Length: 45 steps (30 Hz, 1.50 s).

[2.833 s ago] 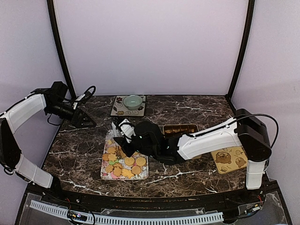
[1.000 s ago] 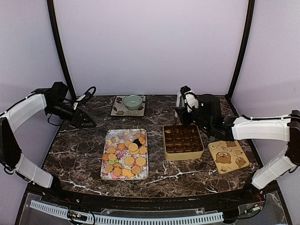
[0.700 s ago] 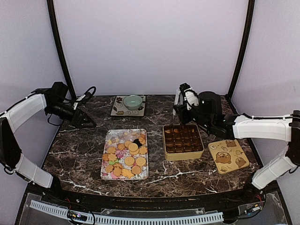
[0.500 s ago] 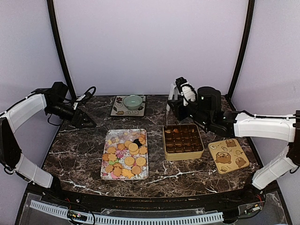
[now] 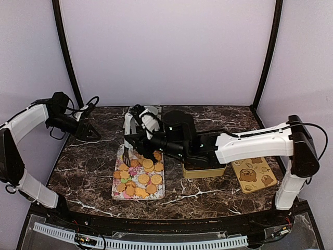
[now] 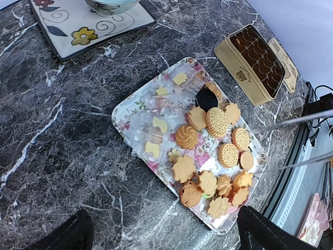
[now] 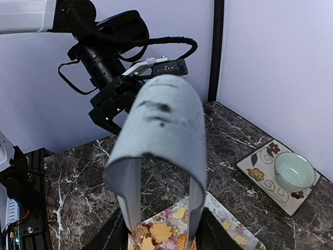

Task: Pack the cookies
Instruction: Pick up the fake cookies from the plate.

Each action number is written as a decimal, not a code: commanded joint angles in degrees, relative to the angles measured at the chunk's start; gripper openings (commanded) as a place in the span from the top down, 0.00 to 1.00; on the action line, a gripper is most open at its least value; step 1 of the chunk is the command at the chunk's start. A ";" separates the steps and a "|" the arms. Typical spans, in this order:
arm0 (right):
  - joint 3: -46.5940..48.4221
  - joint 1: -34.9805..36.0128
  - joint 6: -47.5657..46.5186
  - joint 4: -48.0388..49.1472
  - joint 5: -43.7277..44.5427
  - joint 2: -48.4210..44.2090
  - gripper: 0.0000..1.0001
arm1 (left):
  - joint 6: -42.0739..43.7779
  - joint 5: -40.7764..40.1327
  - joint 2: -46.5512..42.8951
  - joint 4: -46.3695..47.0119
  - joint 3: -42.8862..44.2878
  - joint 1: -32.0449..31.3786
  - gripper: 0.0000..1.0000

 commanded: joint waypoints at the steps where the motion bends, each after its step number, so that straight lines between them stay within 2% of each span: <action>1: 6.94 2.07 1.82 3.54 -4.05 6.67 0.56 | -0.92 -1.92 -0.45 0.32 -1.70 1.42 0.01; 9: 11.48 2.57 2.36 3.16 -5.22 13.61 0.56 | -0.57 -1.45 -1.16 0.23 -2.70 2.35 0.01; 27: 12.14 1.96 2.27 2.82 -5.30 18.65 0.57 | -0.64 -0.37 -1.16 -0.11 -2.79 2.44 0.01; 37: 10.99 1.88 1.95 3.31 -4.55 16.80 0.67 | -0.76 0.07 -1.17 -0.04 -2.82 2.40 0.01; 45: 11.25 1.58 2.00 3.27 -4.73 15.84 0.71 | -0.85 0.39 -1.29 -0.30 -2.80 2.37 0.01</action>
